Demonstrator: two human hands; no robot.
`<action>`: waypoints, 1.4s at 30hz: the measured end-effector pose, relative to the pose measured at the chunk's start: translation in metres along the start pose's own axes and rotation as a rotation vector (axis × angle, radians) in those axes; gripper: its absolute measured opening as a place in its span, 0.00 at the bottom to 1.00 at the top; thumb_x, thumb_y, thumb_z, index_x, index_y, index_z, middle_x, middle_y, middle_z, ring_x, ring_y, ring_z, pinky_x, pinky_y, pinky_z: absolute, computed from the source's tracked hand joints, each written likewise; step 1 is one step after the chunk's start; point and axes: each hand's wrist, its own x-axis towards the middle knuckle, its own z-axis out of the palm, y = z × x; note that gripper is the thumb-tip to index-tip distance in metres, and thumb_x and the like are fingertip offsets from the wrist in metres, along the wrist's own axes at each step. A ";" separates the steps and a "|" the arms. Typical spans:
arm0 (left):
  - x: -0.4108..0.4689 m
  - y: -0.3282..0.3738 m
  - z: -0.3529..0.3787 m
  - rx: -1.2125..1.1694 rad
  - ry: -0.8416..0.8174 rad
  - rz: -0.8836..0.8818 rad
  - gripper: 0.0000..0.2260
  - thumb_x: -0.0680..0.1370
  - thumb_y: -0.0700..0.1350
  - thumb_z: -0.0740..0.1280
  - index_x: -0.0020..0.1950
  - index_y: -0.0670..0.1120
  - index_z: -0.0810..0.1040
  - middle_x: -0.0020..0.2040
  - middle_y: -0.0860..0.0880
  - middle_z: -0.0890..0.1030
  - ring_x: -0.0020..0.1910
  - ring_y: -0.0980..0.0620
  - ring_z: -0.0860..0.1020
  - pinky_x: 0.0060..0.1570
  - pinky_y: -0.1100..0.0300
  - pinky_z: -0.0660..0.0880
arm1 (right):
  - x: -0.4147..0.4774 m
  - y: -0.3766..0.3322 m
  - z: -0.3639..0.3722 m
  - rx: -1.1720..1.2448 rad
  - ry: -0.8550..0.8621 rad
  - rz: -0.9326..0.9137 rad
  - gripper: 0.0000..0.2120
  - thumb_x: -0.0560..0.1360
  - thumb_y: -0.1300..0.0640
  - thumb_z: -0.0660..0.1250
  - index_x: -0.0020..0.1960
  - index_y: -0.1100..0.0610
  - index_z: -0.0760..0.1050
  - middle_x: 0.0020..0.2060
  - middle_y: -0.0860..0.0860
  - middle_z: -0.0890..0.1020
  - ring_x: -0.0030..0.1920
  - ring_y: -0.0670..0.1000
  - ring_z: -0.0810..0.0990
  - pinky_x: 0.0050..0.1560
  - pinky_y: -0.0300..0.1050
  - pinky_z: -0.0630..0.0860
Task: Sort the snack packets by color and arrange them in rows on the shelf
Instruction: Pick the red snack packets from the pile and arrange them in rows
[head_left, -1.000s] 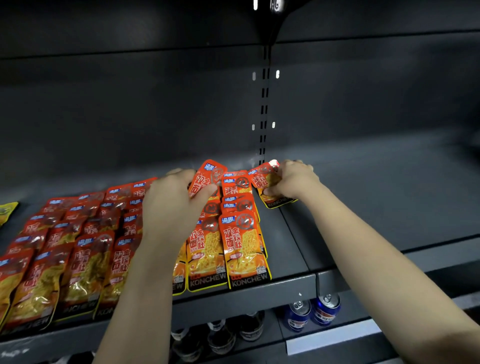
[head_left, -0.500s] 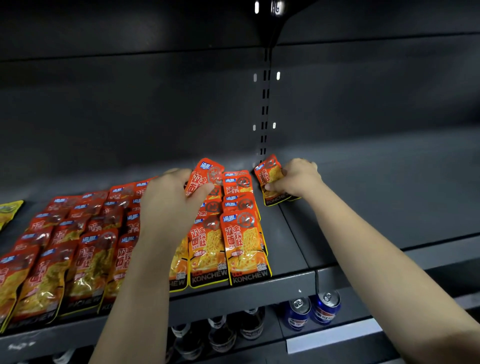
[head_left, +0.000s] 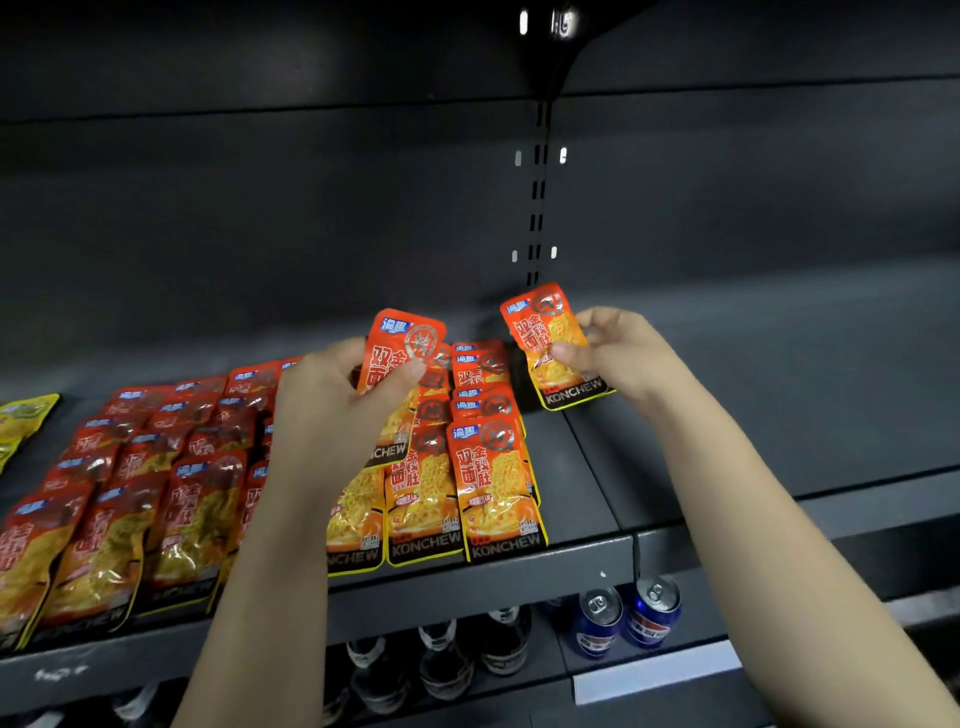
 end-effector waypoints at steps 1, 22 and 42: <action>-0.001 0.000 -0.001 -0.017 -0.004 -0.012 0.11 0.75 0.55 0.70 0.50 0.49 0.82 0.42 0.54 0.85 0.41 0.56 0.83 0.45 0.48 0.81 | -0.007 -0.002 0.001 0.057 -0.043 -0.007 0.07 0.73 0.65 0.72 0.45 0.56 0.77 0.34 0.47 0.84 0.32 0.44 0.81 0.37 0.38 0.74; -0.016 -0.027 -0.032 0.017 -0.031 0.009 0.13 0.74 0.53 0.70 0.41 0.43 0.80 0.33 0.47 0.80 0.32 0.50 0.78 0.36 0.50 0.75 | -0.064 -0.011 0.056 0.434 -0.329 0.039 0.24 0.65 0.61 0.72 0.61 0.54 0.73 0.44 0.51 0.85 0.45 0.52 0.84 0.50 0.52 0.80; -0.012 -0.081 -0.130 0.135 -0.058 0.077 0.12 0.74 0.55 0.71 0.48 0.47 0.82 0.41 0.51 0.83 0.41 0.53 0.81 0.44 0.52 0.78 | -0.088 -0.034 0.171 -0.040 -0.241 -0.065 0.13 0.69 0.67 0.74 0.52 0.61 0.78 0.44 0.60 0.85 0.45 0.52 0.83 0.54 0.51 0.80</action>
